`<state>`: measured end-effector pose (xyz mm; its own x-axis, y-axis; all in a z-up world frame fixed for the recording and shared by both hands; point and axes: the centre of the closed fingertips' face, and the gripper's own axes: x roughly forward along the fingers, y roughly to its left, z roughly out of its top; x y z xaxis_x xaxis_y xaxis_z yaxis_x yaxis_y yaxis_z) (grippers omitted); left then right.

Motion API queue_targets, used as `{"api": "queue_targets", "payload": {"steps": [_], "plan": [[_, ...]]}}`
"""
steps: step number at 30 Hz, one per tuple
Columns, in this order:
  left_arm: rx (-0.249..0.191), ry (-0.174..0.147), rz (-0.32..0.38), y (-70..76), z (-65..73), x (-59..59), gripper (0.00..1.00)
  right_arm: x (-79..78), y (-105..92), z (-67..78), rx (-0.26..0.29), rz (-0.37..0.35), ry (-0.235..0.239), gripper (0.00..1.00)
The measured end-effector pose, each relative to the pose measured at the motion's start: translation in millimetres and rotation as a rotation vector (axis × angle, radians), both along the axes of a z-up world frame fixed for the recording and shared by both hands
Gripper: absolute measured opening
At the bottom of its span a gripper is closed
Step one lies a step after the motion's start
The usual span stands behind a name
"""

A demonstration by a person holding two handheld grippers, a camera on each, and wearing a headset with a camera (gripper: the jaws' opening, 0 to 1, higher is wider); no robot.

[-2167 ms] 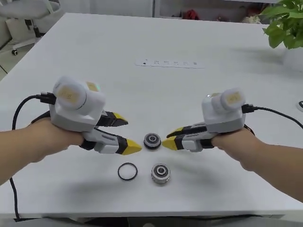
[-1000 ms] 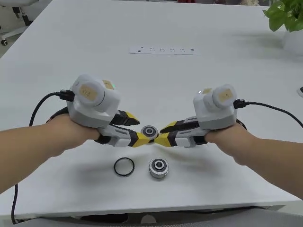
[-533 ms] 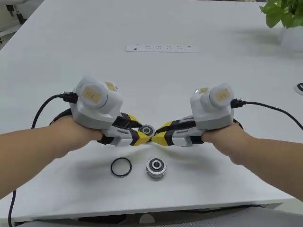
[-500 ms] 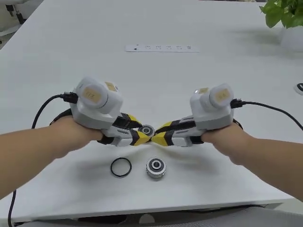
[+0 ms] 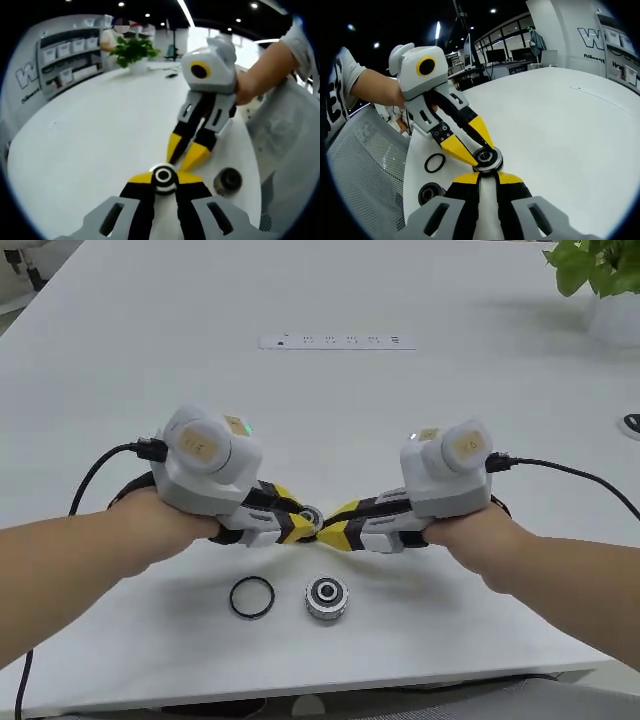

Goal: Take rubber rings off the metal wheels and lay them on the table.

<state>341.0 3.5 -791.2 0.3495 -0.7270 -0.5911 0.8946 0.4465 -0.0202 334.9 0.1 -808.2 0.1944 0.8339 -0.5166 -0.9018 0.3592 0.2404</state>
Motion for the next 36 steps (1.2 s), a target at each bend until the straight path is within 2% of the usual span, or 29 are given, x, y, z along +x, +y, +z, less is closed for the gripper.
{"api": "queue_targets", "payload": {"steps": [8, 20, 24, 27, 36], "plan": [[0.005, -0.023, 0.01, 1.9, 1.0, -1.8, 0.14, 0.5, -1.9, 2.2, 0.027, -0.044, 0.041, 0.0], [0.02, -0.039, 0.007, 2.3, -0.2, -0.4, 0.13, 2.1, -4.8, 4.2, 0.076, -0.123, 0.13, 0.0], [0.026, -0.042, 0.003, 3.4, -0.9, -1.2, 0.13, 4.4, -6.0, 6.1, 0.104, -0.157, 0.158, 0.0], [0.034, -0.048, 0.0, 2.7, -0.9, -3.4, 0.13, 8.6, -6.5, 11.7, 0.157, -0.194, 0.191, 0.0], [0.053, -0.059, 0.005, 0.8, -1.0, -4.6, 0.13, 6.6, -4.2, 14.1, 0.18, -0.201, 0.208, 0.0]]}}
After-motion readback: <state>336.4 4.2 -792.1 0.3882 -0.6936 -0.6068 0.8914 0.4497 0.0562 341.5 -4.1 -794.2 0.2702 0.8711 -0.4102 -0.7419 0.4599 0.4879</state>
